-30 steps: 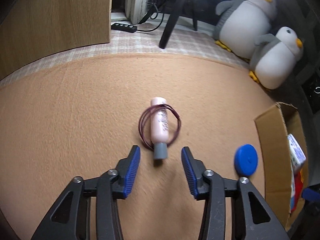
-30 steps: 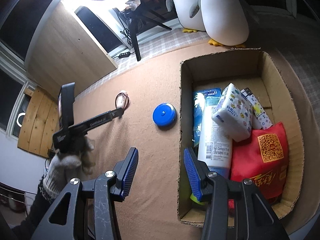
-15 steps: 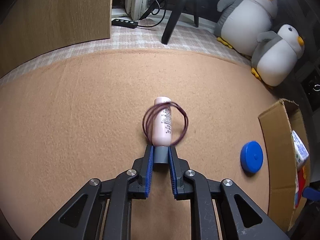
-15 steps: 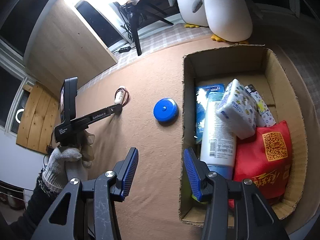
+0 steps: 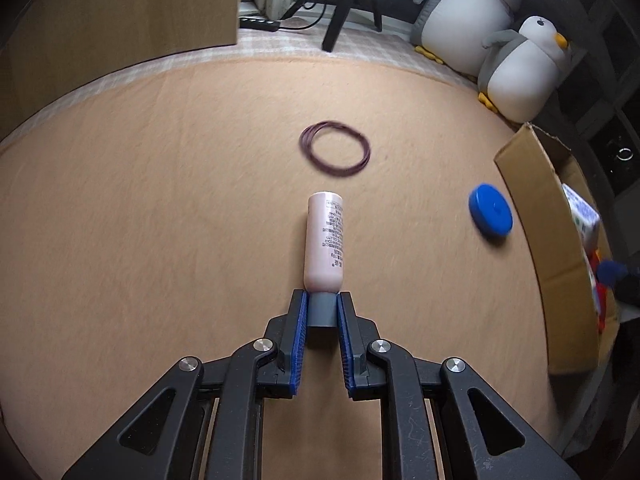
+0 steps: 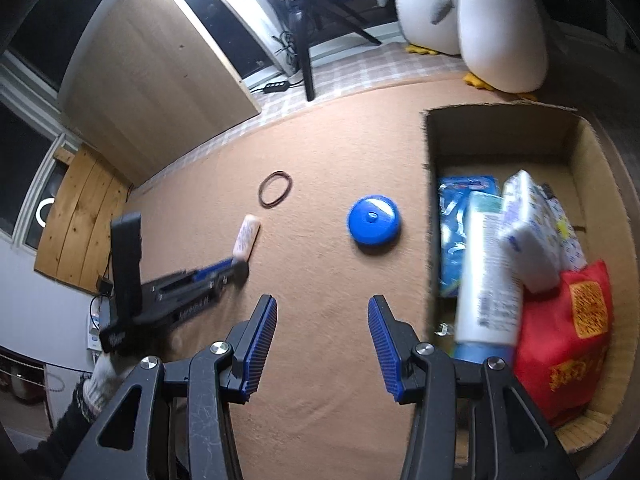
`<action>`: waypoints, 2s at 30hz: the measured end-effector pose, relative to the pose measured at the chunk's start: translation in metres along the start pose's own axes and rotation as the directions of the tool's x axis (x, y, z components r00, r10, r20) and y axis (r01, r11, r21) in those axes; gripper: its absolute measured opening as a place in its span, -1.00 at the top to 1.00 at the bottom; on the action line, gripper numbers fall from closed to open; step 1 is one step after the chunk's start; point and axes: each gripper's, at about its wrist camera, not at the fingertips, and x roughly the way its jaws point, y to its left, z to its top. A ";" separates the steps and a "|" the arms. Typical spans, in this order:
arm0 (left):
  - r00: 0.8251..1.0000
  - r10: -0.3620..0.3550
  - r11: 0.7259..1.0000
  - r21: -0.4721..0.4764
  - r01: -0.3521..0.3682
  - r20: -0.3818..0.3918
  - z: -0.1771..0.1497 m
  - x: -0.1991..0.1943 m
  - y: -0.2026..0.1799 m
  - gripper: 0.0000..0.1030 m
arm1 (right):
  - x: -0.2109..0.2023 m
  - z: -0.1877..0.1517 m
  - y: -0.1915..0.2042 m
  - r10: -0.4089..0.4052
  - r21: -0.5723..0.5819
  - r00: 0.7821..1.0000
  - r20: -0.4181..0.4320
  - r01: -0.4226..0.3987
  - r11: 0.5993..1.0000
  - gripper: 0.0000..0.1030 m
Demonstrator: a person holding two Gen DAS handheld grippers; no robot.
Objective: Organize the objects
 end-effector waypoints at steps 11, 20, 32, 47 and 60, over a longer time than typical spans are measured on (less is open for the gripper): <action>0.996 0.079 0.993 -0.095 -0.075 0.045 -0.010 -0.020 0.054 0.69 | 0.053 0.042 0.044 -0.031 -0.074 0.999 -0.019 0.029 0.997 0.00; 0.999 0.032 0.992 -0.122 -0.028 0.027 -0.031 -0.030 0.072 0.68 | 0.110 0.081 0.070 -0.095 -0.110 0.994 -0.047 0.090 0.990 0.00; 1.000 -0.018 0.990 -0.137 0.021 0.020 -0.044 -0.039 0.081 0.42 | 0.178 0.128 0.089 -0.211 -0.115 0.975 -0.071 0.202 0.973 0.00; 0.999 -0.016 0.984 -0.174 0.024 0.045 -0.040 -0.051 0.101 0.29 | 0.200 0.126 0.116 -0.384 -0.318 0.919 -0.091 0.338 0.886 0.57; 0.999 -0.017 0.989 -0.147 0.021 0.033 -0.040 -0.053 0.094 0.28 | 0.155 0.044 0.108 -0.237 -0.332 0.950 -0.202 0.162 0.929 0.58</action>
